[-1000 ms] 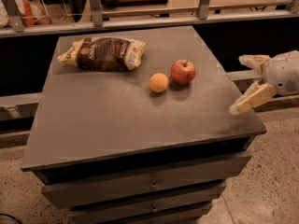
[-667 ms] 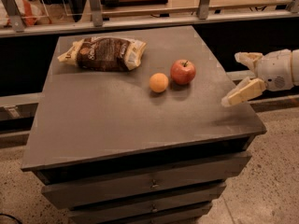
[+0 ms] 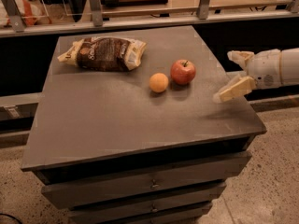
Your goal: Pick apple
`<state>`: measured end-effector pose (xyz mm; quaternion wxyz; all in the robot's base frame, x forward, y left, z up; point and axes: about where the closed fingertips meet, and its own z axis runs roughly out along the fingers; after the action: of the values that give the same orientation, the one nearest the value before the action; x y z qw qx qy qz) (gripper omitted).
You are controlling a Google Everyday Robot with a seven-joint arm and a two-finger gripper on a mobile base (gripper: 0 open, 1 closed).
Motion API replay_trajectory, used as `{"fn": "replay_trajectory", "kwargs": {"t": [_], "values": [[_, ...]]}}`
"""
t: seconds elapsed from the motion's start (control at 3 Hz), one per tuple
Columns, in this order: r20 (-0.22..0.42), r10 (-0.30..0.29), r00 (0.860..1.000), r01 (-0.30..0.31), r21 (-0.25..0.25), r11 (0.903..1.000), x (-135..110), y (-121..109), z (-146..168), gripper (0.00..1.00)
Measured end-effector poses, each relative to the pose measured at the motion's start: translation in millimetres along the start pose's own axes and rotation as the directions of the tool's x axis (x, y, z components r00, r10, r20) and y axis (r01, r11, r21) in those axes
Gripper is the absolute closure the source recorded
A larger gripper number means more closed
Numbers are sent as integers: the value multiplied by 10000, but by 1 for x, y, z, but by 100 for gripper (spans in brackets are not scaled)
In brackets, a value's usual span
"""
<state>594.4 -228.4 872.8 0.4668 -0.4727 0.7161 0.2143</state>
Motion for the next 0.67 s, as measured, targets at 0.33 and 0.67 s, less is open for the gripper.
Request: {"fn": "replay_trajectory", "kwargs": {"t": [0.33,0.67], "values": [[392,-60,9992,64,-96,9999,-2,-12,21,0],[794,-64,9968,85,-260,9996,-4,-21,40,0]]}}
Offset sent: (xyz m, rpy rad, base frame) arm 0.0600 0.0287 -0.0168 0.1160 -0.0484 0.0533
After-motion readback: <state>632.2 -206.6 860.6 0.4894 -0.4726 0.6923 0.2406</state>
